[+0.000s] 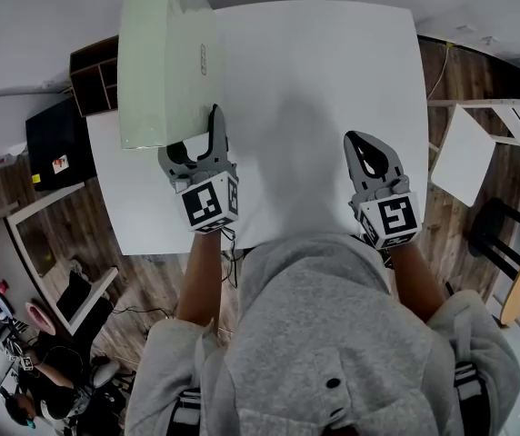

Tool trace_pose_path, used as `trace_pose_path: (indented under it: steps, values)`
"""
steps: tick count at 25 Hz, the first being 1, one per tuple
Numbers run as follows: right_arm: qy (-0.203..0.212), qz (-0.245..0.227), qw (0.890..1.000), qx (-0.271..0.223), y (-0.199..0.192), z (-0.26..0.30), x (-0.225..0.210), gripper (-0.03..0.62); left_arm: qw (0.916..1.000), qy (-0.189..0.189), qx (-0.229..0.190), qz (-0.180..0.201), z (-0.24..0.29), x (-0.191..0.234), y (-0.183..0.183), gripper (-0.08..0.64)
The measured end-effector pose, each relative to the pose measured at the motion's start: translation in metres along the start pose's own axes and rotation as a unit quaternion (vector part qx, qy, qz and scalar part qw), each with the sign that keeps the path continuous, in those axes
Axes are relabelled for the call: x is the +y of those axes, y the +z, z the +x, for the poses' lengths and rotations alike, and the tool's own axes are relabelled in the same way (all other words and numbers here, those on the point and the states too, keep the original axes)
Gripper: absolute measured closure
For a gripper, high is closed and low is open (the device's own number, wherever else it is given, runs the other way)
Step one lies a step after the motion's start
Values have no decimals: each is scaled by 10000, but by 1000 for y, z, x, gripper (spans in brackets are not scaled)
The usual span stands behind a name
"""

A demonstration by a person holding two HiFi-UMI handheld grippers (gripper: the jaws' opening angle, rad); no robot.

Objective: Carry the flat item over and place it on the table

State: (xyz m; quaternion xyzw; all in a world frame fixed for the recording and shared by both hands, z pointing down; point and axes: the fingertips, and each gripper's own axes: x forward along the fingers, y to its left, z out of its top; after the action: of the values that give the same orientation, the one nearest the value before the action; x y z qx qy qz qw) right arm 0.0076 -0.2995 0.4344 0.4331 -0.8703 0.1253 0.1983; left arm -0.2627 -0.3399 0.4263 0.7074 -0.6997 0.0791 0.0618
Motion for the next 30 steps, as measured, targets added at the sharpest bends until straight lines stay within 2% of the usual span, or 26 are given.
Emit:
trace_pose_path:
  steps: [15,25,30]
  values:
    - [24,-136,9994,-314,13,-19,10,565,9999,25,106,39,-31,-3,-2,249]
    - [23,-186,9984,-526,19,-38,7,565,9997,172,124,120,-54,-6,5,249]
    - [59,-203,9979,-610,19,-48,7,565,9998,104,184,57,-65,-16,7,249]
